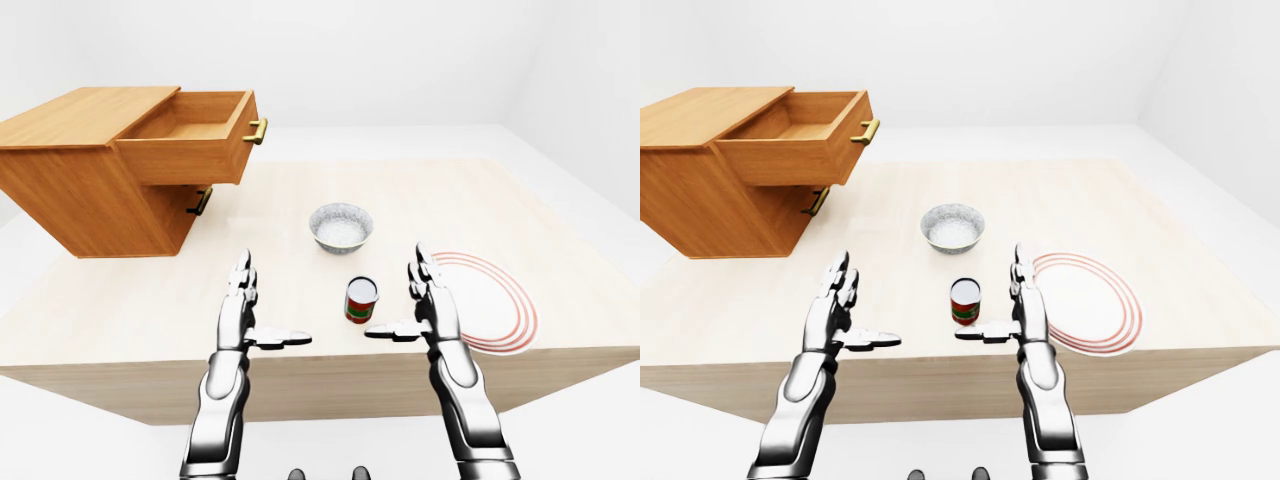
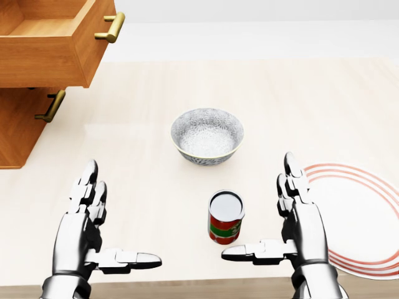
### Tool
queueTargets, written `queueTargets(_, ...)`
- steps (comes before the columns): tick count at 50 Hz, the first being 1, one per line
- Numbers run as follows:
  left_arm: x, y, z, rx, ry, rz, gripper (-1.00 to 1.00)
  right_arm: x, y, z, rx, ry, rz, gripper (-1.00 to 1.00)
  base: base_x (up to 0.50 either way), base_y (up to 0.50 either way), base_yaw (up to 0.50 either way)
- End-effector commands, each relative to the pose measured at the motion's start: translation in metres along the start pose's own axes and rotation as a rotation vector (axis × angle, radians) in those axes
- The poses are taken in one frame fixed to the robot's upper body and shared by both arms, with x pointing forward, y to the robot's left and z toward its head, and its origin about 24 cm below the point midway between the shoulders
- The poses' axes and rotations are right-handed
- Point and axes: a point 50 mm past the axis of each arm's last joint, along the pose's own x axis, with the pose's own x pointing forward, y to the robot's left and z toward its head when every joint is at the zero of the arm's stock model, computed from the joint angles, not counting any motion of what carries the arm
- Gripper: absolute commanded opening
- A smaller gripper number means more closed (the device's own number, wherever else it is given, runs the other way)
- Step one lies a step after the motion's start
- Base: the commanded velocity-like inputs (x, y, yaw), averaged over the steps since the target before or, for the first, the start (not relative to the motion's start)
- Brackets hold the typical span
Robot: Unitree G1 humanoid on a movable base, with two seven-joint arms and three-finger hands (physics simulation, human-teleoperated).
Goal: Put the ketchup in the top drawer of the cabinet.
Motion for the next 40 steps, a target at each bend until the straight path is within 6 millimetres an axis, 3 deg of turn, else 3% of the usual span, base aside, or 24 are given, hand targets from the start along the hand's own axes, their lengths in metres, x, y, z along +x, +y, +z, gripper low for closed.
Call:
queueTargets(1, -0.018, 0.001, 0.016, -0.035, -0.039, -0.045, 1.0, -0.011, -0.01, 0.018, 0.012, -0.055, -0.002, 1.0, 0.0, 0.0, 0.0)
queueTargets(7, -0.029, 0.004, 0.035, -0.04, -0.104, -0.048, 1.0, -0.021, -0.008, 0.033, -0.004, -0.096, 0.003, 1.0, 0.0, 0.0, 0.0)
queueTargets(14, -0.052, 0.017, 0.081, -0.056, -0.298, -0.025, 1.0, -0.045, -0.006, 0.066, -0.048, -0.232, 0.001, 1.0, 0.0, 0.0, 0.0)
queueTargets(17, -0.057, 0.021, 0.087, -0.033, -0.324, -0.007, 1.0, -0.05, -0.005, 0.071, -0.058, -0.251, 0.007, 1.0, 0.0, 0.0, 0.0)
queueTargets(24, -0.088, 0.036, 0.133, -0.026, -0.545, 0.026, 1.0, -0.07, -0.012, 0.095, -0.092, -0.342, -0.014, 1.0, 0.0, 0.0, 0.0)
queueTargets(31, -0.111, 0.039, 0.155, -0.009, -0.659, 0.031, 1.0, -0.089, -0.012, 0.113, -0.126, -0.407, -0.017, 1.0, 0.0, 0.0, 0.0)
queueTargets(40, -0.12, 0.046, 0.154, -0.065, -0.619, 0.025, 1.0, -0.115, -0.006, 0.132, -0.174, -0.456, 0.012, 1.0, 0.0, 0.0, 0.0)
